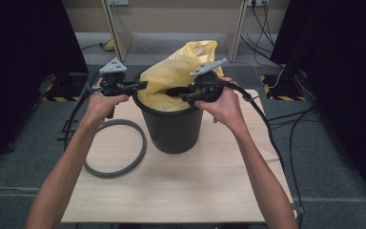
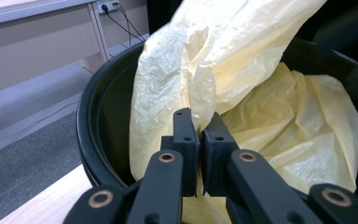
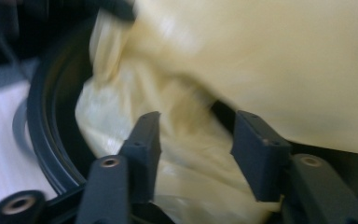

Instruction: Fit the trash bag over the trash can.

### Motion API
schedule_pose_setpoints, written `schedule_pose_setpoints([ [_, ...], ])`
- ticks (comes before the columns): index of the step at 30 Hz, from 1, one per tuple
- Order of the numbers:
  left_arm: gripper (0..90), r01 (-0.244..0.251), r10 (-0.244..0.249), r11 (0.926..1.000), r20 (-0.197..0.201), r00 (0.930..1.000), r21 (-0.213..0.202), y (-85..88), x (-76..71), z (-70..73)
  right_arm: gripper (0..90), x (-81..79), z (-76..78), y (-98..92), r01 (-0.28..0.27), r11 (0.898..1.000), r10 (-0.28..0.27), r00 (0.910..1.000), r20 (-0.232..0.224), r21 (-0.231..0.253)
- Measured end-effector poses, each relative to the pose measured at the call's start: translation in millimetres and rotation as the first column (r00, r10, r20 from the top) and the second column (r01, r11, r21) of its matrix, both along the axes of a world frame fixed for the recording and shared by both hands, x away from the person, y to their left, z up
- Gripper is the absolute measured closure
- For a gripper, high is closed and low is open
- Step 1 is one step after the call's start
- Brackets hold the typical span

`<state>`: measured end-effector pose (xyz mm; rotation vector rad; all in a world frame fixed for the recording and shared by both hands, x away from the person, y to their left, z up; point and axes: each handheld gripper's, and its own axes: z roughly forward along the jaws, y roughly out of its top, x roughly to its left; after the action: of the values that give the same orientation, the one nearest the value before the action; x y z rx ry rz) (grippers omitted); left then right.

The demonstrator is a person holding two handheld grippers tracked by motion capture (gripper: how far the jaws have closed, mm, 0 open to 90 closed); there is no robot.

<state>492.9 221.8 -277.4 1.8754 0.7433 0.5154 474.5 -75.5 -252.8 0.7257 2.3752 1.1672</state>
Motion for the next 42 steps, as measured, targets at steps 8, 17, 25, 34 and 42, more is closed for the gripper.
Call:
schedule_pose_setpoints([
  [8,84.4,0.035,-0.034,0.9984,-0.032,0.9989,0.045,-2.6,-3.6,-9.6,39.2,-11.4,45.0,-53.2,0.132,0.975,-0.153,0.9828,0.104,0.180],
  [17,58.9,0.077,-0.077,0.9970,-0.043,0.9961,-0.003,-0.1,-10.1,-0.6,63.5,5.8,34.2,-32.5,0.048,0.990,-0.060,0.9948,0.082,0.133],
  [25,44.2,0.082,-0.082,0.9966,0.057,0.9950,-0.005,-12.9,-12.9,23.8,78.6,20.2,9.1,7.3,-0.027,0.998,0.025,0.9989,0.039,0.051],
  [34,83.8,0.074,-0.076,0.9921,0.015,0.9970,0.101,-24.8,-1.2,1.1,58.4,19.0,10.3,4.4,-0.022,0.997,0.020,0.9994,0.026,0.070],
  [42,75.4,0.096,-0.094,0.9929,-0.034,0.9950,0.070,-16.0,-5.2,-4.0,56.7,12.8,23.5,-10.6,-0.035,0.990,0.027,0.9975,0.066,0.137],
])
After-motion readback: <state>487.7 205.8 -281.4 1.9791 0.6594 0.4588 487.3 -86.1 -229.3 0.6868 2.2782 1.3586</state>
